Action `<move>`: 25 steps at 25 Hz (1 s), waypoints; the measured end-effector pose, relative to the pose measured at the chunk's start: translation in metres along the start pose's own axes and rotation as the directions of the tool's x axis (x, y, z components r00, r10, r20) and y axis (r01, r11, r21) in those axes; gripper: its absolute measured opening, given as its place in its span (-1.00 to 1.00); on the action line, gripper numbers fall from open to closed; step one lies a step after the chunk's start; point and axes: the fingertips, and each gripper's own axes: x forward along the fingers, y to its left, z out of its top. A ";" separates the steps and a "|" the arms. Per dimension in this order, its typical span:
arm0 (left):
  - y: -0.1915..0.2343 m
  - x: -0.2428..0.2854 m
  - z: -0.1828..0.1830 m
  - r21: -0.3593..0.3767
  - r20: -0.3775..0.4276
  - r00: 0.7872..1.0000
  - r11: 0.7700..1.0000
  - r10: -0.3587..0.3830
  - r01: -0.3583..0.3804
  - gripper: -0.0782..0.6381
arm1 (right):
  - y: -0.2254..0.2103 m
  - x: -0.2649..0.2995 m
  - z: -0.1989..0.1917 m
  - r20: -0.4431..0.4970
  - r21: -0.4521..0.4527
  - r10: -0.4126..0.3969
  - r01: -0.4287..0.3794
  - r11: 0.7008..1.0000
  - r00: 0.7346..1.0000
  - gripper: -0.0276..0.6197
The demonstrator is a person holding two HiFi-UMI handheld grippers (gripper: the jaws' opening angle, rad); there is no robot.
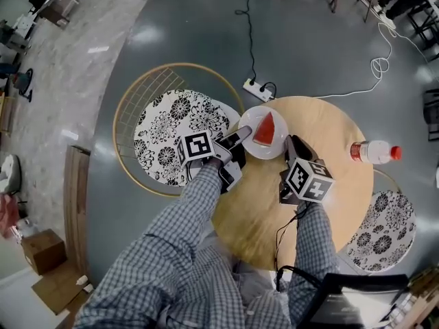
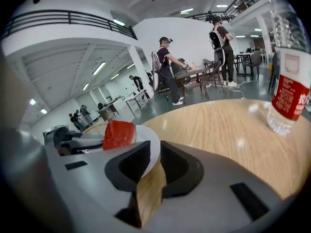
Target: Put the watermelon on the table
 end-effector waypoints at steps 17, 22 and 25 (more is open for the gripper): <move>0.001 0.003 0.000 0.010 -0.004 1.000 1.000 0.022 -0.022 -0.64 | 0.101 -0.032 -0.061 -0.123 -0.966 -0.014 -0.117 0.231 0.992 -0.70; -0.001 0.003 -0.001 0.046 0.005 1.000 0.999 0.028 -0.029 -0.64 | 0.104 -0.024 -0.068 -0.138 -0.982 -0.058 -0.129 0.142 0.989 -0.80; -0.001 0.002 0.000 0.068 -0.001 0.999 0.997 0.032 -0.032 -0.64 | 0.106 -0.025 -0.068 -0.164 -0.972 -0.064 -0.150 0.183 0.984 -0.80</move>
